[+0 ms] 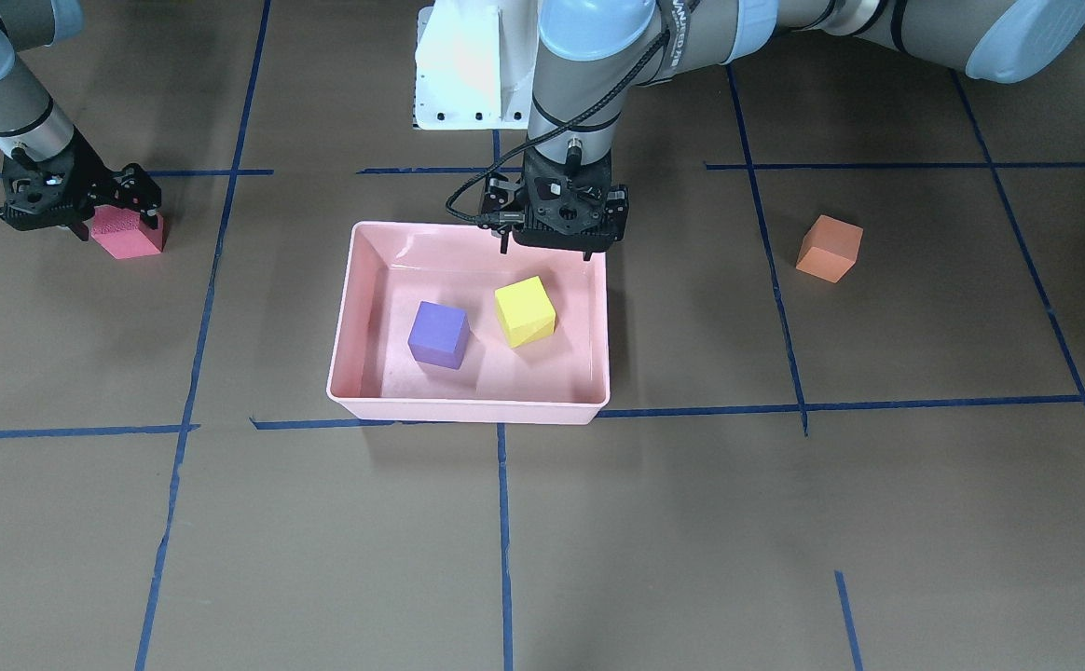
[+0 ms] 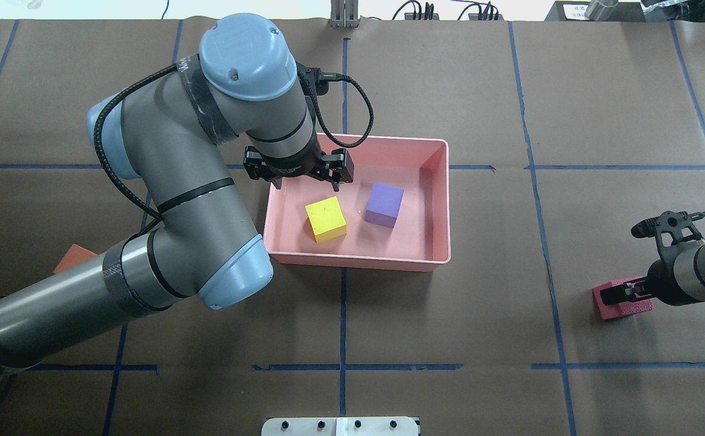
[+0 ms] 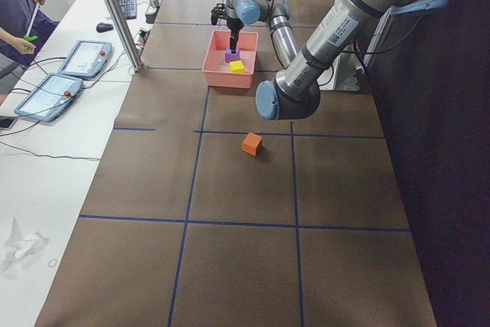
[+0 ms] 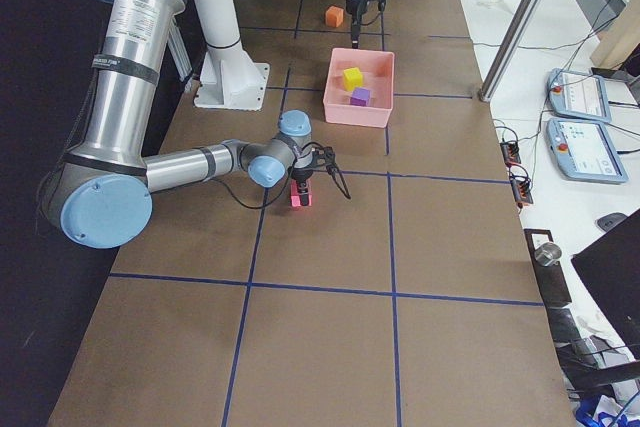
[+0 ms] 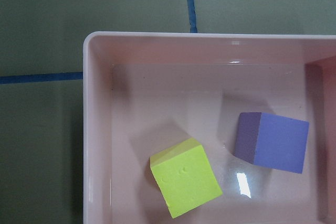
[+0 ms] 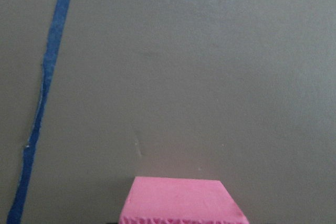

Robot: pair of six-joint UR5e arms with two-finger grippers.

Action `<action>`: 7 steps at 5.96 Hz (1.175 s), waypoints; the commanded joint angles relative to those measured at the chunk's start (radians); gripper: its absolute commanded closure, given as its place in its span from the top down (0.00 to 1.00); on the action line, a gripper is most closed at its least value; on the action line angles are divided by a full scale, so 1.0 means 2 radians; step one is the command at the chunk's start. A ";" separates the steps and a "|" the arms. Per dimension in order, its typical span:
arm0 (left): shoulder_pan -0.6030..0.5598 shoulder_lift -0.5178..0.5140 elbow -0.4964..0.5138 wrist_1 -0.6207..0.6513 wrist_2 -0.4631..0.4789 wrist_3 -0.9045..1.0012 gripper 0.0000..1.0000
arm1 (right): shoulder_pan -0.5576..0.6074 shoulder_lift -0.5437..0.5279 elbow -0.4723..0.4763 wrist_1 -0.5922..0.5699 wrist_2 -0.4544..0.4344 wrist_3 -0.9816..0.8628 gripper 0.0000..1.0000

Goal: Place blocks into pink bin with both arms
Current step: 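Close the right gripper on the magenta cube while the left hovers over the bin, then carry the magenta cube into the bin with the right gripper while the left gripper withdraws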

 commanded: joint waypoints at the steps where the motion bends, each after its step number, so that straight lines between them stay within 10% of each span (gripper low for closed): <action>1: 0.000 0.001 0.000 0.000 0.000 0.000 1.00 | -0.007 -0.002 -0.002 -0.002 -0.001 0.000 0.45; 4: -0.008 0.064 -0.064 0.005 -0.004 0.098 1.00 | 0.040 0.020 0.089 -0.086 0.056 0.000 0.37; 7: -0.054 0.162 -0.125 0.002 -0.030 0.243 1.00 | 0.059 0.341 0.069 -0.414 0.063 0.050 0.37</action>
